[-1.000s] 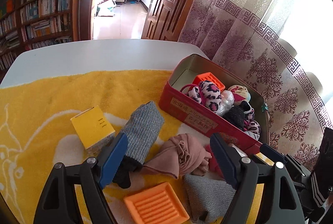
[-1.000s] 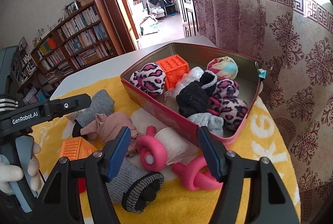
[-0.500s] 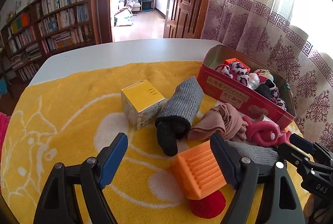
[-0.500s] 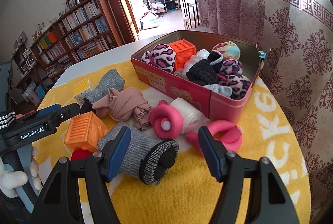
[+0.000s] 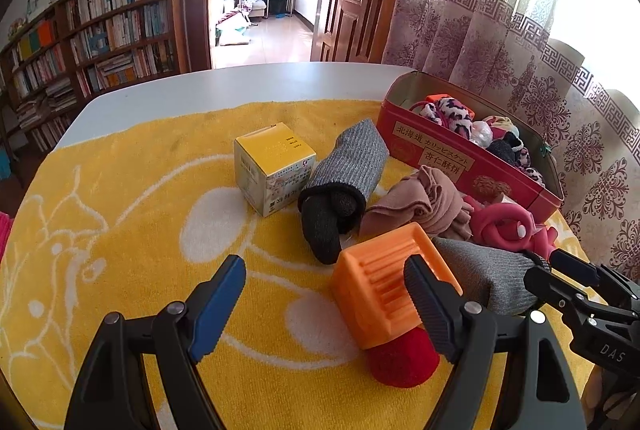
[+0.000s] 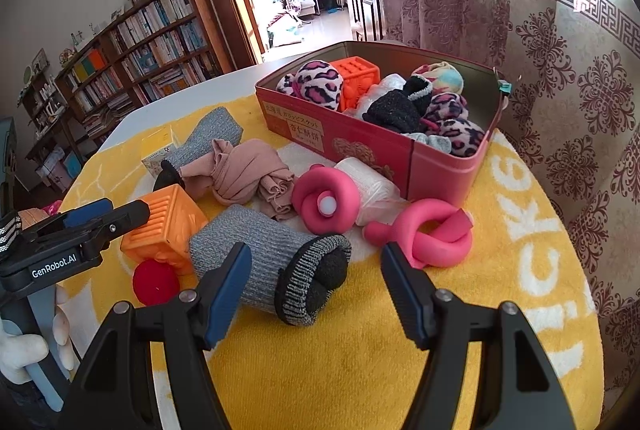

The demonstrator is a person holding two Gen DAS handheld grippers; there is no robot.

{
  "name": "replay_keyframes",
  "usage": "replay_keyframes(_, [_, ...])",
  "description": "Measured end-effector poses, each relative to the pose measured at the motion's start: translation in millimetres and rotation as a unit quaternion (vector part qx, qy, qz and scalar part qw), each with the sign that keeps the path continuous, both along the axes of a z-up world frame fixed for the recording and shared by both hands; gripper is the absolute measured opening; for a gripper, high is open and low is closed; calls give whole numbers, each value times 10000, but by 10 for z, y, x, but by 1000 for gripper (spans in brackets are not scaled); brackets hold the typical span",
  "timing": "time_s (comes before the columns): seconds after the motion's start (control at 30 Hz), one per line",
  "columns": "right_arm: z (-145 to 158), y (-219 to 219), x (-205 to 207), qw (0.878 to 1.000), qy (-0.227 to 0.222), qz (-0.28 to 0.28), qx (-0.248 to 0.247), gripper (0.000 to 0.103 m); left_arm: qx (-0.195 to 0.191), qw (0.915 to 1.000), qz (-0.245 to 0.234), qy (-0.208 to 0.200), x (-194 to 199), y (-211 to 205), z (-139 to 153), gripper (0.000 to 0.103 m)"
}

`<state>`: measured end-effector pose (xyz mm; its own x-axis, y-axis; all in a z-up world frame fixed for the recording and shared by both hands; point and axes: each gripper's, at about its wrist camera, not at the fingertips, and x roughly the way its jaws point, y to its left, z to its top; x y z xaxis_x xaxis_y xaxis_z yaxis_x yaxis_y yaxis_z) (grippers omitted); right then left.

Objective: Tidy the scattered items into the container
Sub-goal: 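Move the left tool to the orange rubber block while the right tool reaches the grey black-cuffed sock, then grasp the grey sock with the right tool while the left tool grasps the orange block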

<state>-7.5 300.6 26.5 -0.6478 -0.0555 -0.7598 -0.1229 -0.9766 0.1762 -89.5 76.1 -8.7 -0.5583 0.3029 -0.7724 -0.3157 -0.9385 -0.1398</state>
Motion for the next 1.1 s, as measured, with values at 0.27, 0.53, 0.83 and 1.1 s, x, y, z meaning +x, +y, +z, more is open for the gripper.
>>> replay_keyframes(0.27, [-42,4,1,9998,-113,-113,-93,79,165,9998,48,-42,49,-81,-21,83])
replay_keyframes(0.53, [-43,-114,-33,9998,-153,-10,80,79,246,9997,65,-68,81,-140,-35,83])
replay_keyframes(0.83, [-15,-267,-110,9987,-147,85,489,80,334,9993,111,-83,100,-192,-47,84])
replay_keyframes(1.1, [2,-415,-125,9962,-41,261,825,80,328,9993,172,-100,118,-241,-52,84])
